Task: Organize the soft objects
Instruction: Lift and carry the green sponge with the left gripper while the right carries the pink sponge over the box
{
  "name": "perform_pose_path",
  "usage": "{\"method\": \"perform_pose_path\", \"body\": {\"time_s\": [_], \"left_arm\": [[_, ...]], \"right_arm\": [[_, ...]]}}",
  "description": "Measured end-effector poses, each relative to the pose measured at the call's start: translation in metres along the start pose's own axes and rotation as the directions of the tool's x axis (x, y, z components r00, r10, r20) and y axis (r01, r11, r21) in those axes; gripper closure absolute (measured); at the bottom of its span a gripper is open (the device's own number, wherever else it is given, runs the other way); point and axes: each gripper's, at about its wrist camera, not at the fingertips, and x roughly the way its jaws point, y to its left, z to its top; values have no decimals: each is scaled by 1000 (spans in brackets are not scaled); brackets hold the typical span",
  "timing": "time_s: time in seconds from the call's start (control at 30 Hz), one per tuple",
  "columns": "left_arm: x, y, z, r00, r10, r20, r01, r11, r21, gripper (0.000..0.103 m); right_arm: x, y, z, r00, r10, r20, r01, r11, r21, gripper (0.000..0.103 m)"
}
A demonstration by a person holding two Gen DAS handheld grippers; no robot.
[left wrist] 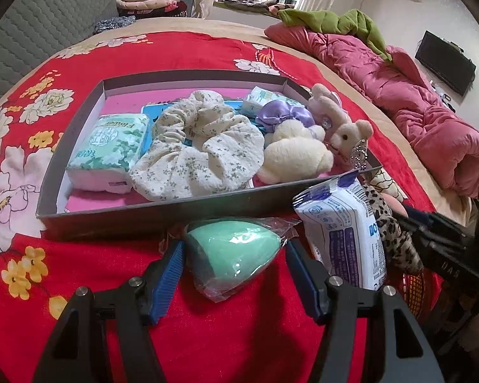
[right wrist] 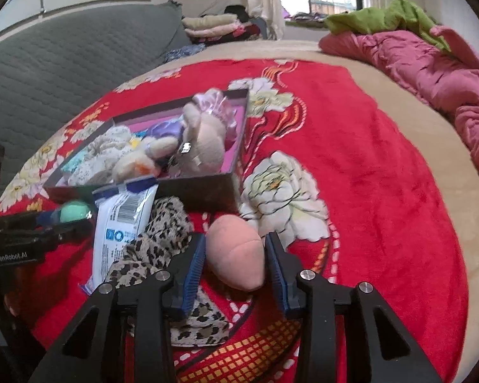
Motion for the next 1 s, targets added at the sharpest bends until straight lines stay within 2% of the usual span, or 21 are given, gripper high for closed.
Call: {"method": "perform_pose_path", "body": {"time_s": [0.1, 0.23, 0.57, 0.73, 0.87, 1.0], "left_arm": [[0, 1, 0, 1000, -7, 1, 7, 1000, -8, 39], [0, 5, 1, 1000, -19, 1, 19, 1000, -23, 41], [-7, 5, 2, 1000, -27, 4, 27, 999, -25, 50], [-18, 2, 3, 998, -61, 25, 62, 998, -21, 52], [-26, -2, 6, 997, -56, 50, 56, 998, 1, 52], [-37, 1, 9, 994, -73, 78, 75, 997, -26, 52]], "right_arm": [[7, 6, -2, 1000, 12, -27, -12, 1000, -17, 63], [7, 15, -2, 1000, 2, -16, -2, 999, -53, 64], [-4, 0, 0, 1000, -11, 18, 11, 1000, 3, 64], [-15, -9, 3, 999, -13, 47, 11, 999, 48, 64], [-22, -13, 5, 998, -21, 67, 17, 998, 60, 64], [-23, -10, 5, 998, -19, 64, 16, 998, 58, 64]]}}
